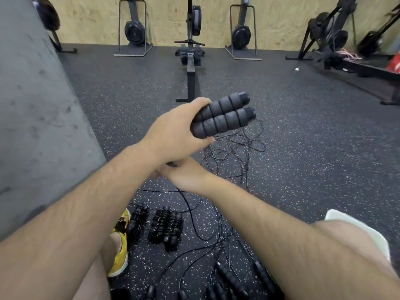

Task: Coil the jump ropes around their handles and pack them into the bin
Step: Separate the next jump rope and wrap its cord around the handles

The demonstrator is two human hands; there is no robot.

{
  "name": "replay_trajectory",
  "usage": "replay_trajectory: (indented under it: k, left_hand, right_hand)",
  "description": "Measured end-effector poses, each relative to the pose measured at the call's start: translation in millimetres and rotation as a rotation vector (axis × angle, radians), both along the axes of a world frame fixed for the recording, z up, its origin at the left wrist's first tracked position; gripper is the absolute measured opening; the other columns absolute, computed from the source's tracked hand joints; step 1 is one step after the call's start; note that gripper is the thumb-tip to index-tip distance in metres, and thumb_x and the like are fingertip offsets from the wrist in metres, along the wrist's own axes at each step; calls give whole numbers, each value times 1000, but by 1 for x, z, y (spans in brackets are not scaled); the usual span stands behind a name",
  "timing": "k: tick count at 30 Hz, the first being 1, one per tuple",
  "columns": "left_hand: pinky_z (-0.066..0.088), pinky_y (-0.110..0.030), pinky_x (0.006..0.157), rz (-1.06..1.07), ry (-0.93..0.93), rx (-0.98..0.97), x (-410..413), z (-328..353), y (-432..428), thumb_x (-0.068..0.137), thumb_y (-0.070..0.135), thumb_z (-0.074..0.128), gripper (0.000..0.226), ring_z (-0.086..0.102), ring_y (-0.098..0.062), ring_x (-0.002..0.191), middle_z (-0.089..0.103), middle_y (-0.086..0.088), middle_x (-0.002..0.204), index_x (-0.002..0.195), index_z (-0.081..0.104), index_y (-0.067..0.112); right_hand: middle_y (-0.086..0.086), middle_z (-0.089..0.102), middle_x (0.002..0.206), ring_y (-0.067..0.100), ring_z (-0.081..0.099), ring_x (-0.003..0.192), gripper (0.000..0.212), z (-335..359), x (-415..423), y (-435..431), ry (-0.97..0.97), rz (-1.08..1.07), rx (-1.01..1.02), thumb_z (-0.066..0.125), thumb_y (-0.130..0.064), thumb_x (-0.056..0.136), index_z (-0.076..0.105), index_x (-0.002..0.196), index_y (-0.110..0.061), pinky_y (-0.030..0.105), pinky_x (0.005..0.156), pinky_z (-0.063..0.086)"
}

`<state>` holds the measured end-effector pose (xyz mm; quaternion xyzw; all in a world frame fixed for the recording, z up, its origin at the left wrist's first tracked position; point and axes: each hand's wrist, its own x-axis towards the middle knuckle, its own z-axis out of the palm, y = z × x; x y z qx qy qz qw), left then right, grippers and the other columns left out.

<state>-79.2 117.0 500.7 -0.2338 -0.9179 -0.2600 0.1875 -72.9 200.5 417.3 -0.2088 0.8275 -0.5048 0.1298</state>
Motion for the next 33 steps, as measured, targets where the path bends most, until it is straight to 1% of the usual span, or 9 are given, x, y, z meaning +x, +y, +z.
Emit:
replay_trajectory:
  k: [2,5,9,12,14,17,20,26,33]
  left_hand:
    - [49,-38,86,21,-9,-28,-5,2,-13,70,52,83,76,60,-21,104,64,9,115,134,46,37]
    - [49,-40,90,62,-48,-125,-12,6,-39,60,65,84,91,59,-23,110,63,8,119,137,44,39]
    - [49,-39,84,86,-22,-368,-14,0,-55,59,67,83,92,58,-27,107,57,7,110,137,41,41]
    - [48,-39,78,83,67,-533,-15,-13,-49,64,66,80,89,58,-29,104,56,4,108,139,38,40]
    - [49,-40,76,106,112,-562,-16,-16,-46,66,66,79,90,59,-30,102,57,3,110,141,37,40]
    - [50,-40,71,130,132,-559,-15,-18,-42,67,67,78,88,60,-31,97,56,1,107,139,39,36]
    - [50,-38,70,138,96,-557,-13,-22,-40,63,80,69,94,61,-29,97,55,3,106,141,38,36]
    - [51,-36,67,150,122,-499,-12,-30,-35,66,99,33,99,67,-25,91,61,5,101,143,44,38]
    - [49,-32,74,14,-29,-391,-13,-29,-38,67,92,44,75,59,-12,88,52,17,91,130,47,52]
  right_hand:
    - [-12,57,56,8,58,56,30,7,-8,15,-26,51,67,51,-37,101,65,83,-17,37,75,52]
    - [-10,46,57,10,44,51,40,27,-23,62,-40,17,164,57,-49,97,71,90,-12,30,60,43]
    - [-5,45,61,17,37,59,28,49,-37,122,-20,-56,129,58,-38,98,69,78,-23,31,58,31]
    - [-8,38,57,10,27,48,23,54,-39,127,-176,-141,-67,50,-18,96,50,74,-22,27,51,16]
    - [-8,38,55,7,25,43,14,56,-39,122,-299,-198,-158,54,-25,87,44,78,-22,27,52,11]
    - [-8,51,54,8,42,44,29,60,-26,119,-46,-287,115,64,-47,89,60,80,-19,21,47,29]
    - [1,70,75,16,61,65,37,57,-12,115,191,-327,211,65,-52,89,71,89,-16,29,64,47]
    - [-6,64,82,17,59,80,23,60,-1,113,565,-352,442,59,-44,94,65,92,-22,36,74,50]
    - [-7,62,106,13,56,102,22,85,7,134,691,-80,552,50,-20,98,65,115,-23,33,90,45]
